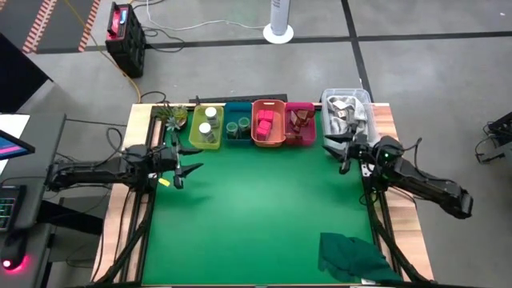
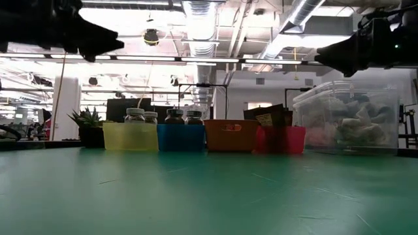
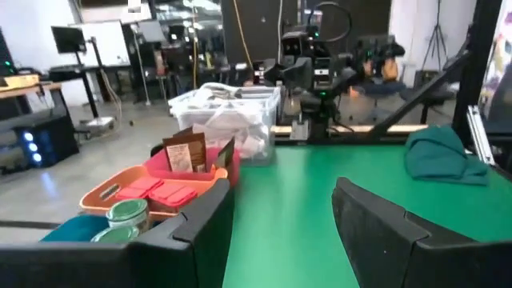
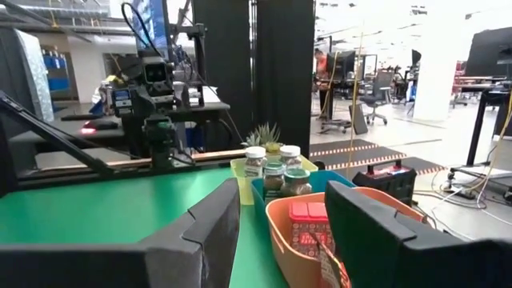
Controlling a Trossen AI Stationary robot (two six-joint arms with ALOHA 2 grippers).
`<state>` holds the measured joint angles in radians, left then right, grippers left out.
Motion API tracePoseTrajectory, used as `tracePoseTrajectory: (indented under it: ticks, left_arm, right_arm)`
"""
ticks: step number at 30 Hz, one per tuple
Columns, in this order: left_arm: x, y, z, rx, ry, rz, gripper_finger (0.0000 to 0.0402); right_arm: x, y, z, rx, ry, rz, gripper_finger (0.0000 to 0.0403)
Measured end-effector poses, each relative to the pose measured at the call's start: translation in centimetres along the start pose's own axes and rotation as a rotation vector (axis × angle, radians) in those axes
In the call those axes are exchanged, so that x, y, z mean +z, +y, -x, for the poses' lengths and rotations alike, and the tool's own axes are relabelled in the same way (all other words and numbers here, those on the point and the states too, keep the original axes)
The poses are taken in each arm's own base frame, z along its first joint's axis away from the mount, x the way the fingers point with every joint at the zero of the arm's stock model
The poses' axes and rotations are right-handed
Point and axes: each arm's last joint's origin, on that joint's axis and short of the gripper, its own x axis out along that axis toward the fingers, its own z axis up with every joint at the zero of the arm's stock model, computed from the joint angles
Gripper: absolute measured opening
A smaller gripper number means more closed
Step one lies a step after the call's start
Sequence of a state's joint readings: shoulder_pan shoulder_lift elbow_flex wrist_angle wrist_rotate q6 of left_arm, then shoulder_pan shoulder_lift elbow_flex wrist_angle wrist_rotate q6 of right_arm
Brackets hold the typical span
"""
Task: Sort spices by type
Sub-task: Return to Home Position
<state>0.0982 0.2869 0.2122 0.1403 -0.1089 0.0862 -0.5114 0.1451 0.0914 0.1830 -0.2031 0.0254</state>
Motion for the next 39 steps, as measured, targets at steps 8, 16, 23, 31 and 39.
tracePoseTrajectory:
  ticks: [8,16,23,31,39]
  left_arm:
    - [-2.0,0.5,-0.1,0.051,0.009,0.051,0.0200]
    - [-2.2,1.1,0.5,0.057,0.074,0.079,0.0200]
    - [-2.1,1.1,1.5,0.043,0.050,0.106,0.0200]
    - [-4.8,0.7,2.0,0.000,0.043,0.174,0.0200]
    - [-4.2,0.8,1.9,-0.001,-0.042,0.128,0.0200]
  right_arm:
    - [0.3,0.2,0.9,0.002,-0.035,-0.002,0.0211]
    - [0.3,0.3,1.2,0.012,-0.042,0.007,0.0211]
    - [0.9,0.4,1.2,0.014,-0.102,0.013,0.0211]
    - [1.2,0.4,1.3,0.018,-0.136,-0.026,0.0211]
    - [0.6,0.3,1.2,0.015,-0.079,-0.039,0.0211]
